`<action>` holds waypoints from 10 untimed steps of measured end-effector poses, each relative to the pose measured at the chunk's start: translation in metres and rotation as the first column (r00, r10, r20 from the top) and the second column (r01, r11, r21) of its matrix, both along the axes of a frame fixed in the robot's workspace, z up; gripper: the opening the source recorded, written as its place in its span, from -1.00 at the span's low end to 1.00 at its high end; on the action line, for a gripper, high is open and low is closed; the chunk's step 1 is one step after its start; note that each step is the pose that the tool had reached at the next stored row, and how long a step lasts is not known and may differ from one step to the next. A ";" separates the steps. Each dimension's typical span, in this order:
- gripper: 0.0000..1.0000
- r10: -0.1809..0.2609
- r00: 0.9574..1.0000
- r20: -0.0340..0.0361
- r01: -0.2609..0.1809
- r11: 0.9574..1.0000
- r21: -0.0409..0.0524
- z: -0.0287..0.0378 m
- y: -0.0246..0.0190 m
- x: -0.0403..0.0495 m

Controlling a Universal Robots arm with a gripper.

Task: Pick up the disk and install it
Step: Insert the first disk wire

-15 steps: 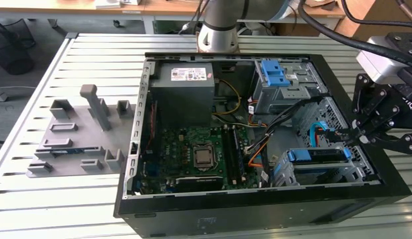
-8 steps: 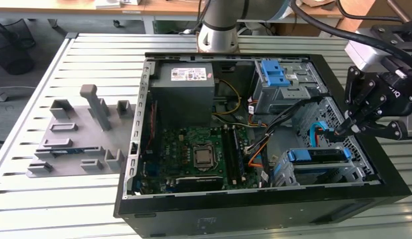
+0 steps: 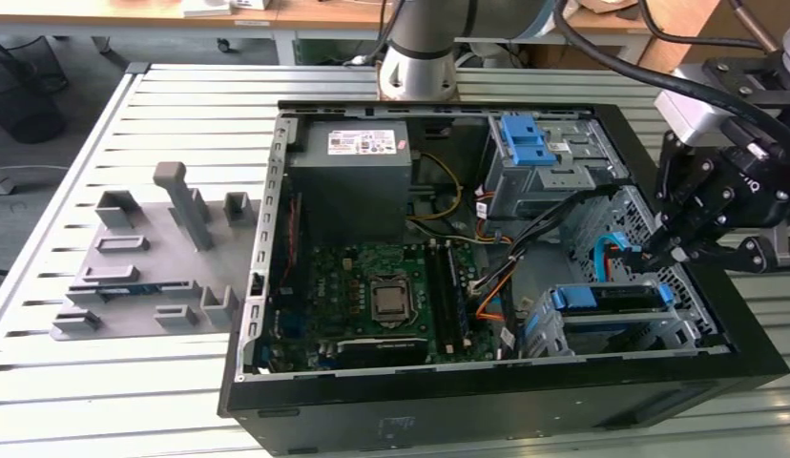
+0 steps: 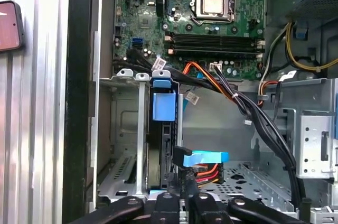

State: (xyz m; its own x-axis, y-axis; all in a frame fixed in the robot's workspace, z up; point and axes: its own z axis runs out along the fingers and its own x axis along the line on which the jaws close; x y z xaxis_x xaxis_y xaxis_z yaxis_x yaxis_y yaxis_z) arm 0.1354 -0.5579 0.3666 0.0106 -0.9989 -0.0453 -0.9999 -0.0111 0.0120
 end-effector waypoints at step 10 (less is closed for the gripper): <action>-0.37 0.000 1.000 0.000 0.000 1.000 0.000 -0.0109 0.0000 0.0000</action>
State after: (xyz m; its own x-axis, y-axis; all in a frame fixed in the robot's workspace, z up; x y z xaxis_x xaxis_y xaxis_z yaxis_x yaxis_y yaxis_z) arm 0.1354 -0.5579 0.3557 0.0106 -0.9989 -0.0451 -0.9999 -0.0111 0.0119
